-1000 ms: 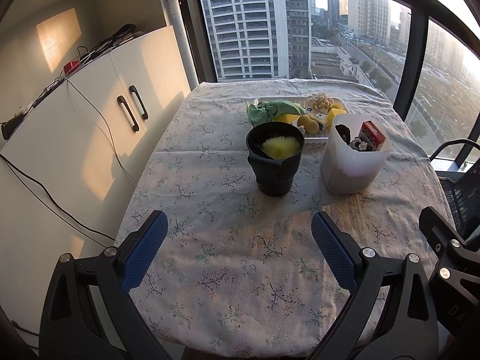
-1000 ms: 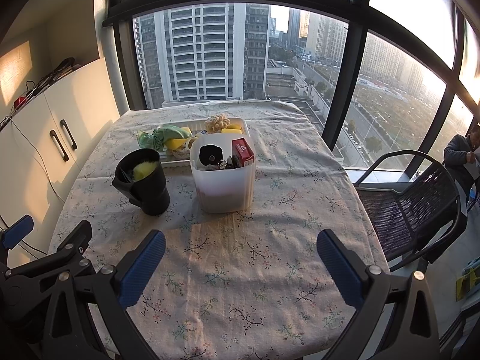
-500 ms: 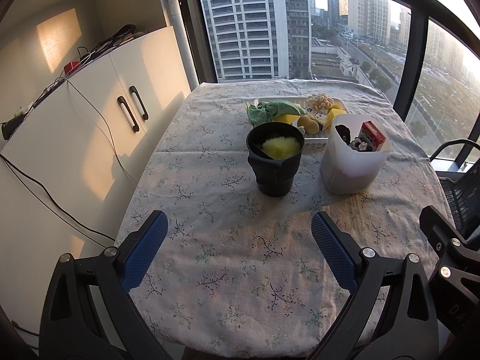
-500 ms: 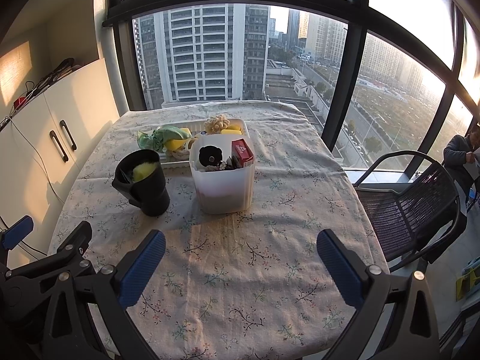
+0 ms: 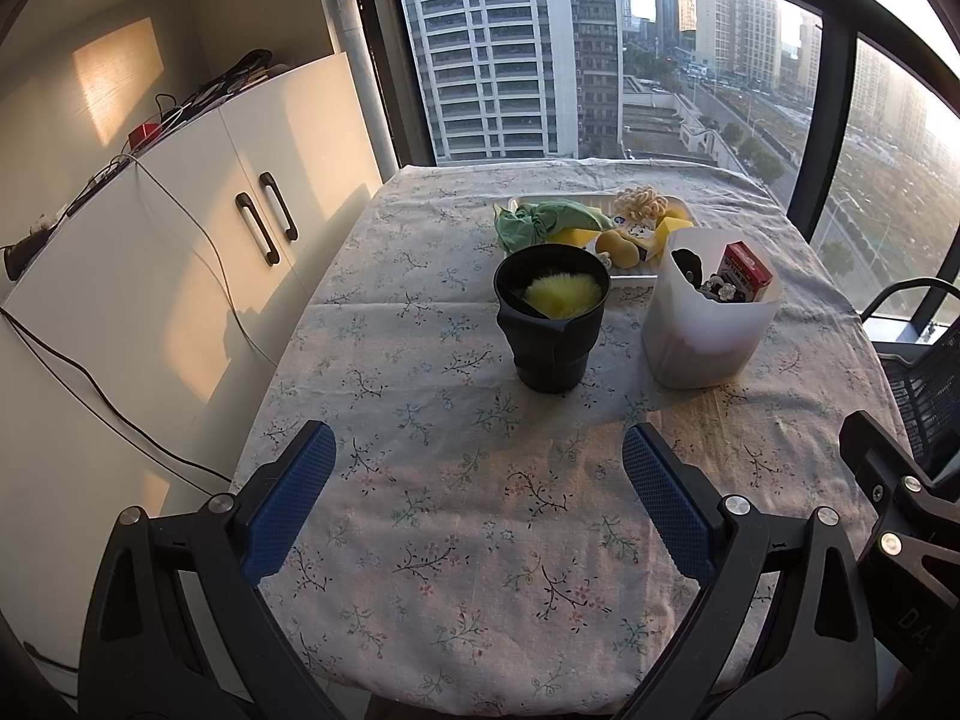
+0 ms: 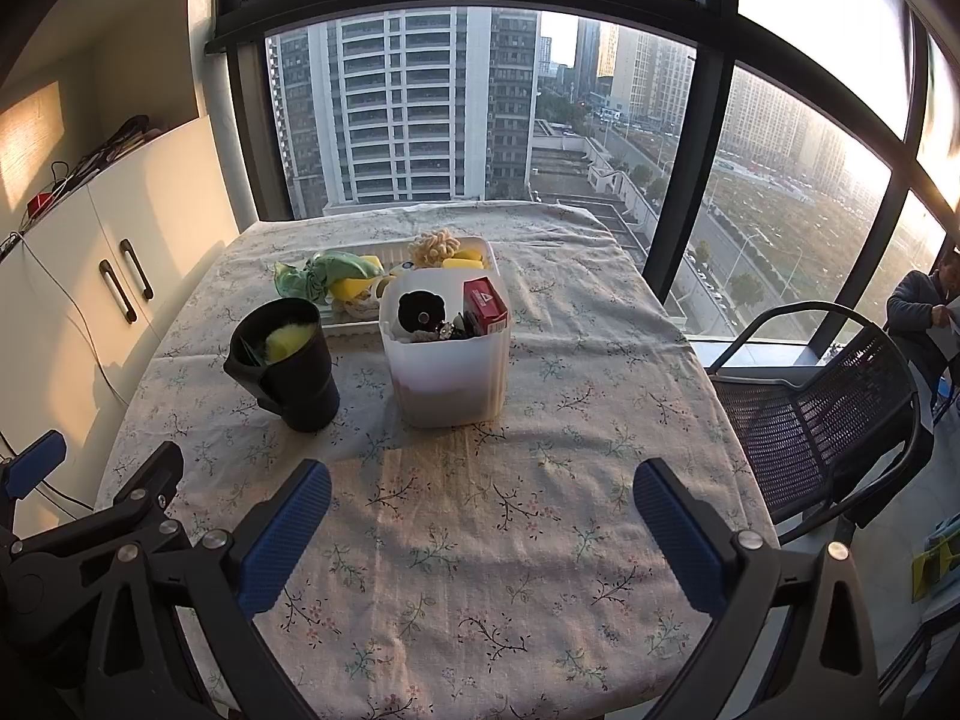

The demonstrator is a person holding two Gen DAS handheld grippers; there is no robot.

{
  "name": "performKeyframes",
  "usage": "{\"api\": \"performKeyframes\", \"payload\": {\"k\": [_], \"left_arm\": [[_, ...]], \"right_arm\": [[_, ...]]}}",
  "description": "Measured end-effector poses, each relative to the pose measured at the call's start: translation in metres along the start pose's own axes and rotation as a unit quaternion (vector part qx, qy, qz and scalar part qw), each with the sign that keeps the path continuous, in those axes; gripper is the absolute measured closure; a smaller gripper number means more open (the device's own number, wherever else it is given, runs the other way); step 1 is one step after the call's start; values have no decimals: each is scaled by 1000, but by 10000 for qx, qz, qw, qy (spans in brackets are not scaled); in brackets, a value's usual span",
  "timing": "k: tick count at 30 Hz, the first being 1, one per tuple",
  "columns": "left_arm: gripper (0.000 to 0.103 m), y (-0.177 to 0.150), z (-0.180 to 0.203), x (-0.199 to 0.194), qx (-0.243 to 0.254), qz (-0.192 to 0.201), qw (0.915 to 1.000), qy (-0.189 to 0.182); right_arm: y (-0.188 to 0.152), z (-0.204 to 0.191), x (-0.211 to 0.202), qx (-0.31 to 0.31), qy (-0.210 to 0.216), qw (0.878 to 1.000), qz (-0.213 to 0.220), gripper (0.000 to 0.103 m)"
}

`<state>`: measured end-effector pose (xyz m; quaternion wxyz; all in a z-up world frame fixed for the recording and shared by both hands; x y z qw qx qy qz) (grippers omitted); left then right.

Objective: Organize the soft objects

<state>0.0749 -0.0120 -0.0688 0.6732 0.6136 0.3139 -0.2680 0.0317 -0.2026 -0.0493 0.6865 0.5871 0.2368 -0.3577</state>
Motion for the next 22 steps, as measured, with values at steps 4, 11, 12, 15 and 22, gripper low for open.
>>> {"api": "performKeyframes", "payload": {"k": [4, 11, 12, 15, 22], "left_arm": [[5, 0, -1, 0, 12, 31, 10000, 1], [6, 2, -4, 2, 80, 46, 9999, -126], [6, 1, -3, 3, 65, 18, 9998, -167], [6, 1, -4, 5, 43, -20, 9997, -219], [6, 6, -8, 1, 107, 302, 9995, 31]], "right_arm": [[0, -1, 0, 8, 17, 10000, -6, 0], [0, -1, 0, 15, 5, 10000, 1, 0], [0, -1, 0, 10, 0, 10000, 3, 0], [0, -1, 0, 3, -7, 10000, 1, 0], [-1, -3, 2, 6, 41, 10000, -19, 0]]}}
Point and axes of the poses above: each gripper's, at about its wrist camera, not at the fingertips, and x roughly the way its jaws point, z to its right, y to its top, the point moved 10 cm from there along x, roughly the way its jaws point, and after that the axes turned 14 degrees about -x, right-handed, at the moved point
